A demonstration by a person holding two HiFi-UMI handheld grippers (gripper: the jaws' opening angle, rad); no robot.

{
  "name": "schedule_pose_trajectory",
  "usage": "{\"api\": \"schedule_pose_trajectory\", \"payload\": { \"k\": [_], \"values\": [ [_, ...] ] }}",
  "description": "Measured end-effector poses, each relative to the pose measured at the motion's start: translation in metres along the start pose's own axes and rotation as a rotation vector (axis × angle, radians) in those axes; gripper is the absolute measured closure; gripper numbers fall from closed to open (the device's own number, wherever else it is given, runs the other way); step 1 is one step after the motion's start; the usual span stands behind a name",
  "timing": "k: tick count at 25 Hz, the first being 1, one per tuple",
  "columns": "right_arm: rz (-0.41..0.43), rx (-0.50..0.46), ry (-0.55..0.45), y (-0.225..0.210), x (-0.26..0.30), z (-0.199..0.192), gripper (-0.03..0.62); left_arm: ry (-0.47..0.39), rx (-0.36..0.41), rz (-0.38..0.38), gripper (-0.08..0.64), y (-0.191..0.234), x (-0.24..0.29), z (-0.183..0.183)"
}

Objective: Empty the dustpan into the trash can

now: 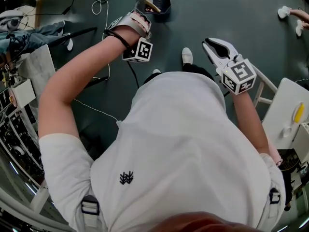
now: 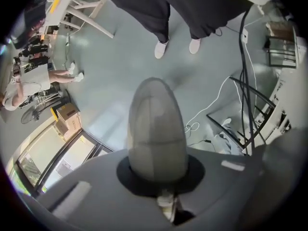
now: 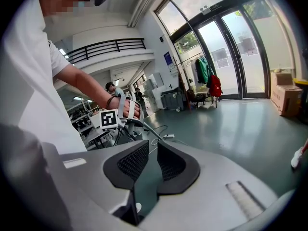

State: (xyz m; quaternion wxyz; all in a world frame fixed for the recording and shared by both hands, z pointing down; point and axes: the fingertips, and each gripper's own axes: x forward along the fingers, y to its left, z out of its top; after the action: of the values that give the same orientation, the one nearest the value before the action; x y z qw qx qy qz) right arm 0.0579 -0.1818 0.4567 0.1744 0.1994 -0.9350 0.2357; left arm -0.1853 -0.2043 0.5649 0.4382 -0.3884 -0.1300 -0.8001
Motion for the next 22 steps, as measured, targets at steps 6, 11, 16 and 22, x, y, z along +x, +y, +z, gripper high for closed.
{"api": "schedule_pose_trajectory", "payload": {
  "k": [6,11,16,22],
  "values": [
    [-0.008,0.009,-0.011,-0.002,-0.006,-0.004,0.535,0.055,0.063,-0.007,0.506,0.021,0.002,0.003],
    [-0.024,0.027,-0.031,-0.004,-0.012,-0.004,0.535,0.08,0.139,-0.055,0.506,0.028,0.003,0.001],
    [-0.058,0.025,-0.082,0.005,-0.028,-0.022,0.535,0.136,0.245,-0.046,0.506,0.04,-0.004,0.015],
    [-0.096,0.04,-0.114,0.026,-0.053,-0.046,0.535,0.186,0.303,-0.088,0.506,0.031,-0.029,0.027]
  ]
}}
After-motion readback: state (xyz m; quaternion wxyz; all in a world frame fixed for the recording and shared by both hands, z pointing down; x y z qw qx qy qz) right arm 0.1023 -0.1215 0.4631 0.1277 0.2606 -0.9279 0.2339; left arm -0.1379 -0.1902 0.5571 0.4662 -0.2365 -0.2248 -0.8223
